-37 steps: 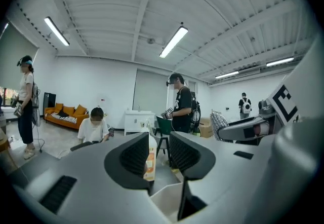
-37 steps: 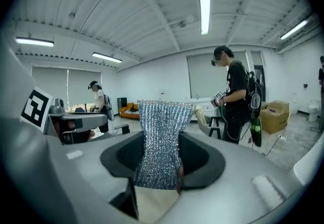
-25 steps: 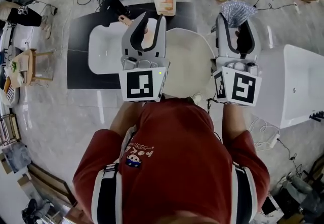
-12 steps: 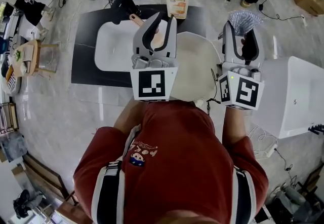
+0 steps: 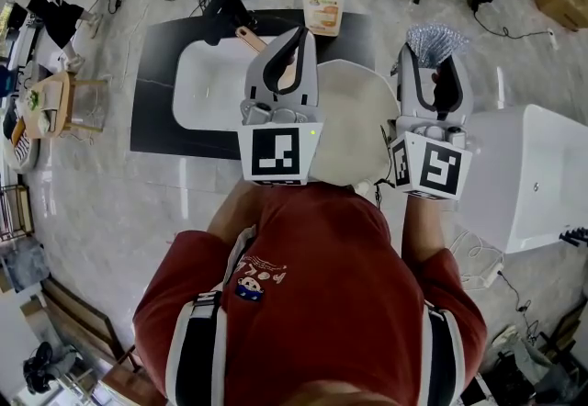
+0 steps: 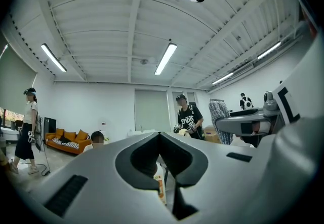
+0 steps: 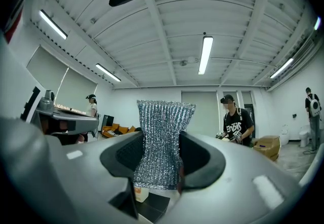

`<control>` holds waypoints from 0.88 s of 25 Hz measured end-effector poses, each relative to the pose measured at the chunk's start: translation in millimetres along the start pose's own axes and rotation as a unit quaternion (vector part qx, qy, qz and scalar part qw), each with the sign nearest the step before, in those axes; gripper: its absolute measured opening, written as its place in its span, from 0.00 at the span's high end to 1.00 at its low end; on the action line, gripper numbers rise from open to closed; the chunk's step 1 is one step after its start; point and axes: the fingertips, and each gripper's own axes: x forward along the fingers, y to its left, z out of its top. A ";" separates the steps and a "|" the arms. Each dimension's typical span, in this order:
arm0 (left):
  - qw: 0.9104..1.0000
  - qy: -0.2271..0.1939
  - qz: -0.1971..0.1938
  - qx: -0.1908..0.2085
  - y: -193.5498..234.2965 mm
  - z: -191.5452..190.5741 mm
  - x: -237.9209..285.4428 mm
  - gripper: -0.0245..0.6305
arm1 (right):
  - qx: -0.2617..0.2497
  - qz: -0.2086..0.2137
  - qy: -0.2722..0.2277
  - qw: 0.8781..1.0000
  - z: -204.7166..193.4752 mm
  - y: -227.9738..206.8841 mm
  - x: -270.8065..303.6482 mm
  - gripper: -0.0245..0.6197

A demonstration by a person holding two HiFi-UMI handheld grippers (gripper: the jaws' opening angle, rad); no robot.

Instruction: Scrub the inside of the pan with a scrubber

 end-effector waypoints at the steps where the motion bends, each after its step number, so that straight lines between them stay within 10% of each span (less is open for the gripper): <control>1: 1.000 0.000 -0.001 0.001 -0.1 -0.2 0.4 0.95 | 0.001 0.000 0.000 1.000 -0.1 -0.1 0.1 0.61; 22: 1.000 -0.012 -0.003 -0.011 1.0 1.4 -3.2 0.95 | -0.002 -0.007 0.002 1.000 0.8 0.6 -7.4 0.61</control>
